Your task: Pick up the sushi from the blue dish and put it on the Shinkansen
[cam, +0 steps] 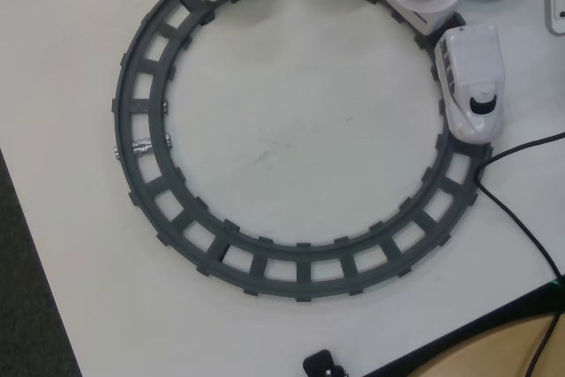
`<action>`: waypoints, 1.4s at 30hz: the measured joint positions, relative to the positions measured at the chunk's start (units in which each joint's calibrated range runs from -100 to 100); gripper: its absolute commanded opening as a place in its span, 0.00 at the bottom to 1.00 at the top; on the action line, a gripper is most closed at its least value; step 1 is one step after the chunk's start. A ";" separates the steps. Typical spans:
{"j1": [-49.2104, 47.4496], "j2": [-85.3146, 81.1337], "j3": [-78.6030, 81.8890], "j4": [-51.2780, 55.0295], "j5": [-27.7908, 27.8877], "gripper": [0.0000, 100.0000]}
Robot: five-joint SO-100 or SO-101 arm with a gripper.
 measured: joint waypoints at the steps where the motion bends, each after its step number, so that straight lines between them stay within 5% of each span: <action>1: -0.39 1.60 -2.79 1.75 -0.68 0.18; 20: -3.70 39.33 -43.94 9.54 -3.92 0.17; 42: -1.26 47.49 -45.57 4.29 -3.82 0.17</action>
